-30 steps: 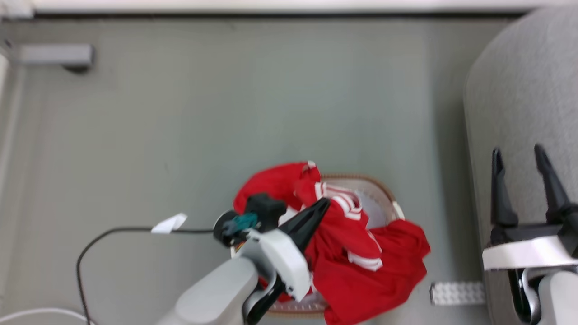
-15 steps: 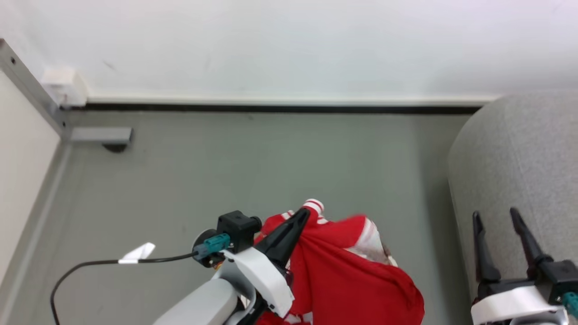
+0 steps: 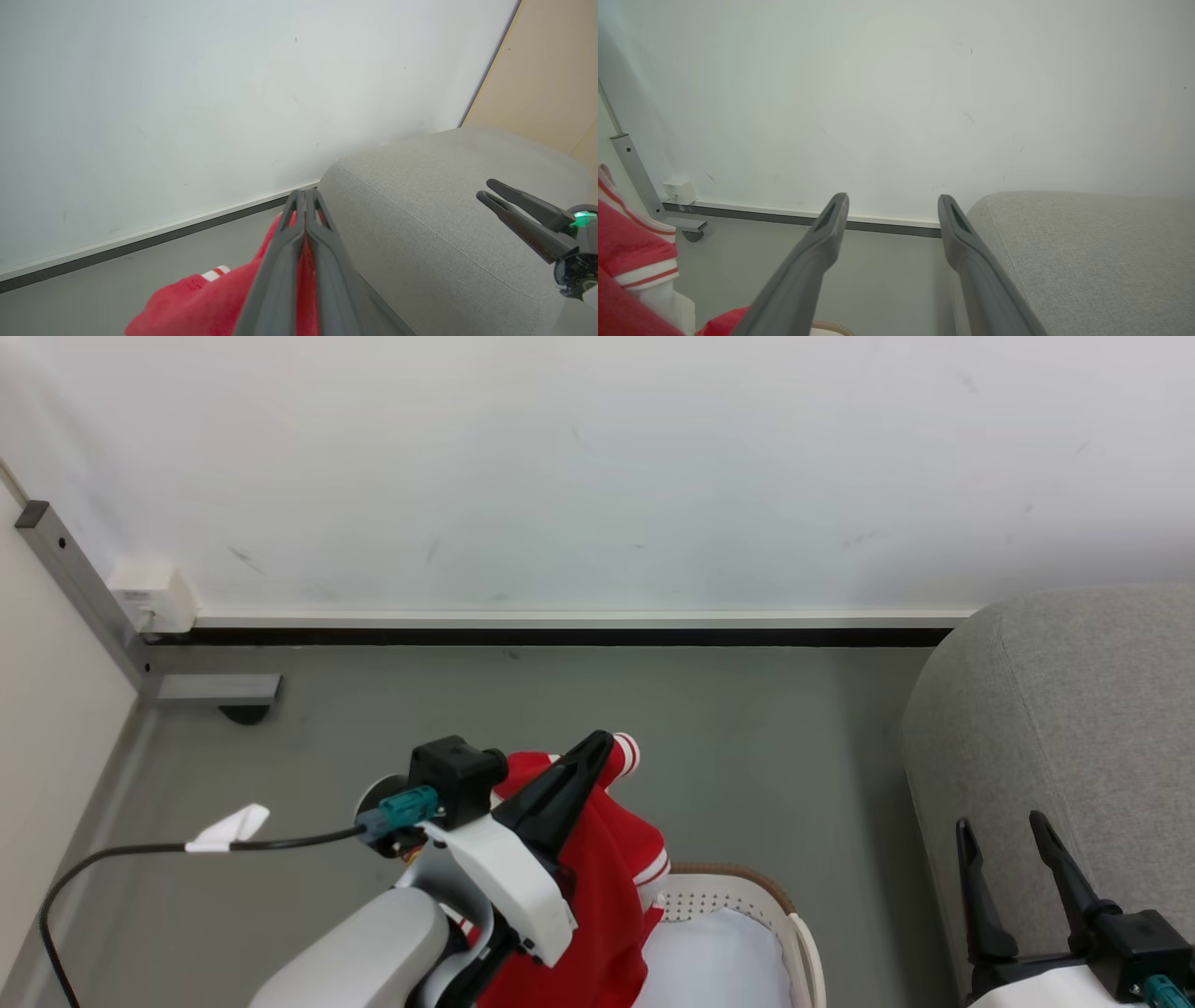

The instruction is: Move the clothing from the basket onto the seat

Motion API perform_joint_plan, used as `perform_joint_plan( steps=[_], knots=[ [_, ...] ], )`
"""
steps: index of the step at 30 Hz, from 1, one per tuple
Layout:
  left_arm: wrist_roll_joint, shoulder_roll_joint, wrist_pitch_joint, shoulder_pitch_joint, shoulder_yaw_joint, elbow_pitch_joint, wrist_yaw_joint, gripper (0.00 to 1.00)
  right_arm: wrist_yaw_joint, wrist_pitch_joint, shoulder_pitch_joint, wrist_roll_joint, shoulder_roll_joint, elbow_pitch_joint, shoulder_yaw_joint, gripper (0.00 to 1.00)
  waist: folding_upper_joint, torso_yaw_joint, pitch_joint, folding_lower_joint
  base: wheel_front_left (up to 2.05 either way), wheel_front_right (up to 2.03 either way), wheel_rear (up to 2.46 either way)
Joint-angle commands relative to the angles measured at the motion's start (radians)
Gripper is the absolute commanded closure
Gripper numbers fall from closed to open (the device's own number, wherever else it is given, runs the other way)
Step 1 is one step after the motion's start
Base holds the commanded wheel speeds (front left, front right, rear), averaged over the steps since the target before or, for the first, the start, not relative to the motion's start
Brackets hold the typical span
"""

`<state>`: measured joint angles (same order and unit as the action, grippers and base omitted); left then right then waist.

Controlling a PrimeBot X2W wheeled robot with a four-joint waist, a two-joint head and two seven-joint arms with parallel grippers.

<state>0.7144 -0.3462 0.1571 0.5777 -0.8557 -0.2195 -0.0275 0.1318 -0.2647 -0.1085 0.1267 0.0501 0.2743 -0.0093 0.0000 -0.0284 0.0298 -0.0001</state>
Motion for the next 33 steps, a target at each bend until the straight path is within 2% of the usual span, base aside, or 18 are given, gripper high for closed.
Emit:
perform_joint_plan(
  steps=[1,13,20,26,33],
  knots=[
    [0.013,-0.011,-0.006,0.01,0.003,0.012,-0.006,1.0,-0.002,0.001,0.016,0.013,0.001,0.002,0.001,0.0,0.0,-0.002,-0.004,0.0001,0.0,0.0,0.0],
    [0.006,-0.057,-0.047,0.036,0.015,0.065,-0.025,1.0,-0.002,0.001,0.024,0.013,0.001,0.003,0.007,0.0,0.0,-0.02,-0.018,0.0001,0.0,0.0,0.0],
    [0.005,-0.059,-0.055,0.041,0.009,0.072,-0.032,1.0,-0.002,0.001,0.005,0.004,0.001,-0.006,0.008,0.0,0.0,-0.044,0.008,0.0001,0.0,0.0,0.0],
    [-0.005,-0.057,-0.057,0.038,-0.006,0.028,-0.033,1.0,-0.002,0.001,-0.018,0.009,0.001,-0.01,0.011,0.0,0.0,-0.072,0.053,0.0001,0.0,0.0,0.0],
    [0.01,-0.031,-0.051,0.019,-0.024,-0.096,-0.016,1.0,-0.002,0.001,-0.052,0.02,0.001,-0.017,0.017,0.0,0.0,-0.113,0.116,0.0001,0.0,0.0,0.0]
  ],
)
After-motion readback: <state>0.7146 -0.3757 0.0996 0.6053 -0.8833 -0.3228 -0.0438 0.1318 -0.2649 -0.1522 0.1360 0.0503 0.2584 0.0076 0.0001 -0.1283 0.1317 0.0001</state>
